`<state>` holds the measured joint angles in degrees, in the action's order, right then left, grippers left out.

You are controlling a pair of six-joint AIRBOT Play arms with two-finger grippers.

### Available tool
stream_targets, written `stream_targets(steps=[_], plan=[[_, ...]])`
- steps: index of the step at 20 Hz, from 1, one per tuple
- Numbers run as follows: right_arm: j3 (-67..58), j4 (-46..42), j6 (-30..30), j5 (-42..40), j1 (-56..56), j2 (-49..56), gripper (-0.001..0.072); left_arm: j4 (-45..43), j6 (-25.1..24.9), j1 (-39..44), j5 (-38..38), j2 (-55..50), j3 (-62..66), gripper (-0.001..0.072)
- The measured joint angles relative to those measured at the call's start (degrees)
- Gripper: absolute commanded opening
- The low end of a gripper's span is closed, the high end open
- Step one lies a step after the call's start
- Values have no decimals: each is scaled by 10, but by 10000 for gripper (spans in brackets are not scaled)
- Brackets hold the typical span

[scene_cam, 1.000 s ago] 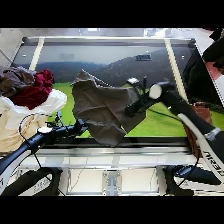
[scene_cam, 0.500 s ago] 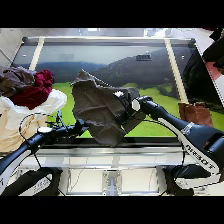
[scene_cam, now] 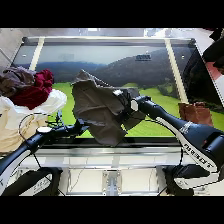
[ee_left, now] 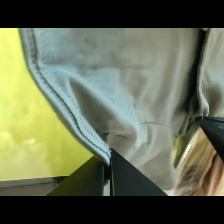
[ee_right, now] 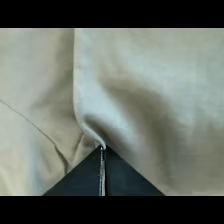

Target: Fold the shirts.

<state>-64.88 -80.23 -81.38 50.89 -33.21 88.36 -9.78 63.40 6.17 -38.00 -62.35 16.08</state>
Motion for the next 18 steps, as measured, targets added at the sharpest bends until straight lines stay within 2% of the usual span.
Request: stream_targets(steps=[4, 7, 10, 14, 18], plan=[[-75, -77, -2, 101, 0, -23, 8, -5, -12, -71, -49, 62, 19, 12], [-142, -151, -2, 193, 0, -76, 9, -15, -20, -166, -104, 150, 55, 11], [-193, -197, -3, 247, 0, -144, 8, -42, -23, -249, -147, 240, 97, 11], [-234, -231, -3, 245, 15, -200, 8, -104, -8, -300, -200, 309, 127, 11], [-249, -257, -14, 202, 104, -197, 8, -162, 7, -314, -237, 326, 135, 11]])
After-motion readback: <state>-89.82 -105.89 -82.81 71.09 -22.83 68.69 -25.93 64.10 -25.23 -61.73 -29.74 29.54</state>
